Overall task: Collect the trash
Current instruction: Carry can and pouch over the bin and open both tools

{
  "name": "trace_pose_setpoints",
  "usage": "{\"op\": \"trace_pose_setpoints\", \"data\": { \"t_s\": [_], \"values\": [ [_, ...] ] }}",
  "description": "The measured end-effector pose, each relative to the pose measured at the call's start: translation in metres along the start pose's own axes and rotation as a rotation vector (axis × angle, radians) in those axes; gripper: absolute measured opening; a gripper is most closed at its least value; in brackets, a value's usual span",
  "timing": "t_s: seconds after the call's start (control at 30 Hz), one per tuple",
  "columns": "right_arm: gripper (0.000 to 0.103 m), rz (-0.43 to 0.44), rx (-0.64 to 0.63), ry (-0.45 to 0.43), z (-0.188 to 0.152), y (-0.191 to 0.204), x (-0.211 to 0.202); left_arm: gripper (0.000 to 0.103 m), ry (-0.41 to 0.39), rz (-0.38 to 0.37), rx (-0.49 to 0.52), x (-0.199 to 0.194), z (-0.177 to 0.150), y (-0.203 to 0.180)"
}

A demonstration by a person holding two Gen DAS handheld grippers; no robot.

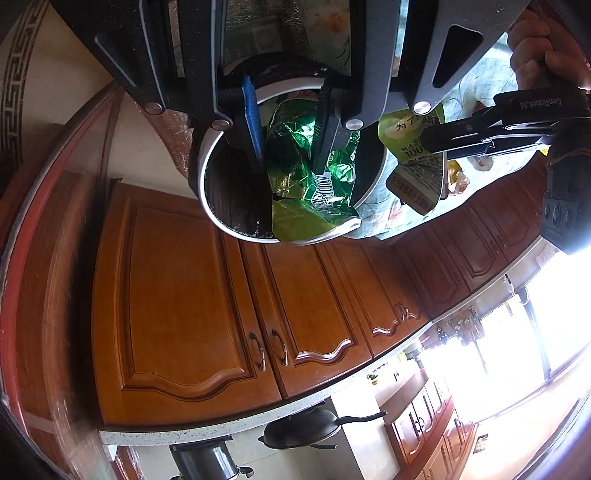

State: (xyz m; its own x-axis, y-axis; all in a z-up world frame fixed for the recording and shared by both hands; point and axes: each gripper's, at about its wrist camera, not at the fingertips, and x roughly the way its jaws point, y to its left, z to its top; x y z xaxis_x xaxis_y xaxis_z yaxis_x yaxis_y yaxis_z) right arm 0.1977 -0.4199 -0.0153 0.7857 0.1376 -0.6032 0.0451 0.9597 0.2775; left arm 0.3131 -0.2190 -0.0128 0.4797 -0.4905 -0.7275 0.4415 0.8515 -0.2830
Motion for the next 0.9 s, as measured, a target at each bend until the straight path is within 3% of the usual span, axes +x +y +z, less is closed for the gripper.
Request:
{"op": "trace_pose_setpoints", "data": {
  "t_s": [0.77, 0.9],
  "values": [
    [0.026, -0.052, -0.020, 0.077, 0.016, -0.024, 0.043, 0.046, 0.095, -0.012, -0.030, 0.071, 0.038, 0.000],
    [0.036, -0.039, 0.000, 0.081, 0.019, -0.026, 0.047, 0.056, 0.087, -0.015, -0.046, 0.067, 0.038, 0.004]
  ]
}}
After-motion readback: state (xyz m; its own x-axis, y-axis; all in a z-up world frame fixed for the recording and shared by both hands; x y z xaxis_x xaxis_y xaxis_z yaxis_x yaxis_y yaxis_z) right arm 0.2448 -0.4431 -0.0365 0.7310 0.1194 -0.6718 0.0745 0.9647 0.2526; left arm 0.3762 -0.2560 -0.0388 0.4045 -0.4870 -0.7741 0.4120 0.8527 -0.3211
